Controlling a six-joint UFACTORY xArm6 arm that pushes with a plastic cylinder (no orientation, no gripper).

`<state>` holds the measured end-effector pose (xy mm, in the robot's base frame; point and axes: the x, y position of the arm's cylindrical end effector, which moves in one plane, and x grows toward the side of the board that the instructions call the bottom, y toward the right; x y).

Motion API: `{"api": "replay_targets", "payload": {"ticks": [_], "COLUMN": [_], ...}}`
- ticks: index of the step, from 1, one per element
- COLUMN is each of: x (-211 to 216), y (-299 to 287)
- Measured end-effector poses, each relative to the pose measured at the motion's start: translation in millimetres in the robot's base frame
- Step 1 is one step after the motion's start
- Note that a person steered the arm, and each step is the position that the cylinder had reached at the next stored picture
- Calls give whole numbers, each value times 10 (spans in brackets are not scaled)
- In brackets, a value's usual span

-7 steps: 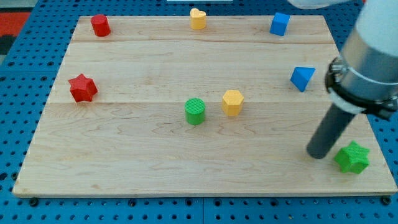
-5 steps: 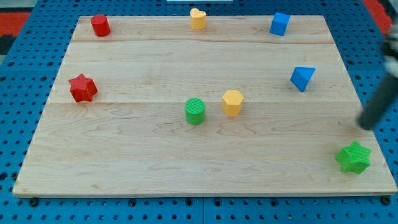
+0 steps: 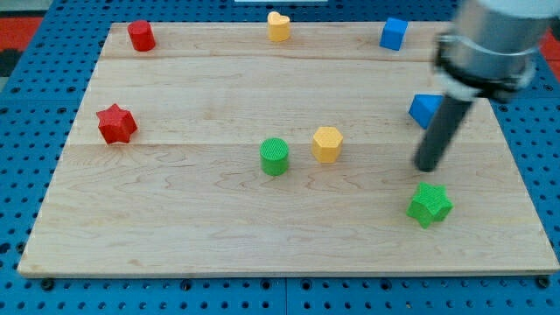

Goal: Place the green circle into the green star

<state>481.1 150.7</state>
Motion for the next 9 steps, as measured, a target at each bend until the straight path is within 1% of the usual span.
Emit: {"api": "replay_targets", "payload": {"ticks": [1,2,3,4,5,6,7,8,9], "x": [98,414,625,-19,-240,-81,18,-270,111], "y": [-436,-1199,-1576,-2129,-1477,-535,-352,-1047,-1148]}}
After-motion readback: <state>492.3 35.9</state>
